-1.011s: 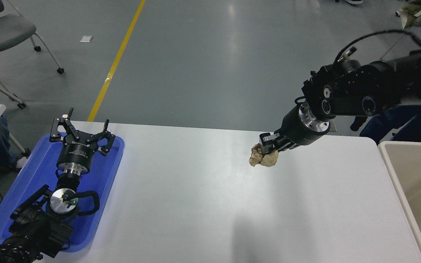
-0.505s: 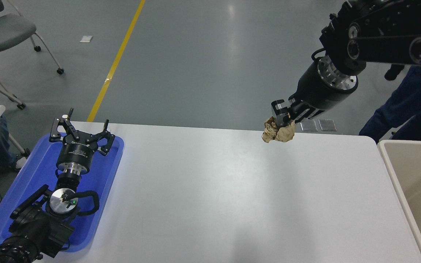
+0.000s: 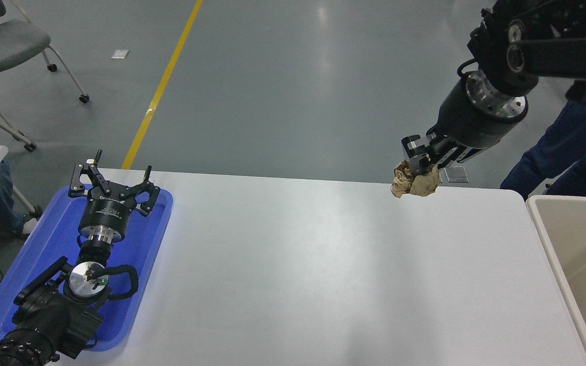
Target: Pick up paper ball place in dustbin
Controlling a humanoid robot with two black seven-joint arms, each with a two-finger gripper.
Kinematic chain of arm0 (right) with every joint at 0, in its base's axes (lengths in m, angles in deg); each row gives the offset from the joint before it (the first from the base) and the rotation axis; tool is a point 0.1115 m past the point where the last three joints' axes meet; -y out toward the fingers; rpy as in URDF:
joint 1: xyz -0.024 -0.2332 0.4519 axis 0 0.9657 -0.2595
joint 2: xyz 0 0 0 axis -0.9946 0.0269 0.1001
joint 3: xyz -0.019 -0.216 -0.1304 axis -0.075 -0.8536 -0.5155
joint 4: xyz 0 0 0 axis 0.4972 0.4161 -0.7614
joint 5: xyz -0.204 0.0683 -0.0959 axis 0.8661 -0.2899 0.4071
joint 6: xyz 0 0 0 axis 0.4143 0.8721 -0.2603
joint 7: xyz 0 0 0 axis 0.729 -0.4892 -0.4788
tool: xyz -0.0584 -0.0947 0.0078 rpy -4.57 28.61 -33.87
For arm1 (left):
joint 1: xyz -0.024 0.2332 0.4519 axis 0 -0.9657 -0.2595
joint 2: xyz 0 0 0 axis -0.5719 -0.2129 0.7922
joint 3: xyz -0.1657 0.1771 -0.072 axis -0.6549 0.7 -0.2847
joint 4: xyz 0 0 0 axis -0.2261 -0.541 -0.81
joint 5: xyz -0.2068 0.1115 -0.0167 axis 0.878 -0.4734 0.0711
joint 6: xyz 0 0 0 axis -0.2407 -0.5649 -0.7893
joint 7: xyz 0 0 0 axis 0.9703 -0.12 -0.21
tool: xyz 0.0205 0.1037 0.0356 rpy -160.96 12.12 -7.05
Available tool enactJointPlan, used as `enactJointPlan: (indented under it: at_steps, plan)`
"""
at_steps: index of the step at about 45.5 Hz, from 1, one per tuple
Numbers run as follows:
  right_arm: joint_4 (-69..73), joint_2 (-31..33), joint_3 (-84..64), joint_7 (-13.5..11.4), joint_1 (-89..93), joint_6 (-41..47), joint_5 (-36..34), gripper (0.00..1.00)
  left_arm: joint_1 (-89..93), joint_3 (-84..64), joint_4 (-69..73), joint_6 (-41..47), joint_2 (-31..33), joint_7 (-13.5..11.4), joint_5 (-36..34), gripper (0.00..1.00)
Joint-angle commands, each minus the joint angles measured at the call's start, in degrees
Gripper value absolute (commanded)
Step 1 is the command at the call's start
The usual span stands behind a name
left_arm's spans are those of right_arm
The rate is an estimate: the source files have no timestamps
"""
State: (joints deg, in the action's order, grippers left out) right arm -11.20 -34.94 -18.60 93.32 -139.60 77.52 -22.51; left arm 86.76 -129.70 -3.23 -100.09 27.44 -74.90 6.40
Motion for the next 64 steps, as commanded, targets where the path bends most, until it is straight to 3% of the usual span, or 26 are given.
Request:
enactJointPlan:
  at_steps: [1,14,26,40,64]
  plan:
    - [-0.77,5.49,-3.73,0.18,2.51,-0.18,6.32,0.00,0.00,0.00,0.00,0.00,0.00,0.00,-0.01,1.00]
    - [-5.77,28.87,-4.88,0.53,7.43,-0.35,26.63,0.00,0.00,0.00,0.00,0.00,0.00,0.00,0.07,1.00]
    - [-12.98,41.36,-3.83,1.32,11.65,-0.35,31.73,0.00,0.00,0.00,0.00,0.09,0.09,0.00,0.07,1.00]
    - [-21.16,46.11,1.09,2.29,19.91,-0.70,33.31,0.00,0.00,0.00,0.00,0.09,0.09,0.00,0.07,1.00]
    - [-25.99,46.02,6.90,2.29,30.28,-7.56,33.49,0.00,0.00,0.00,0.00,0.09,0.09,-0.09,0.07,1.00]
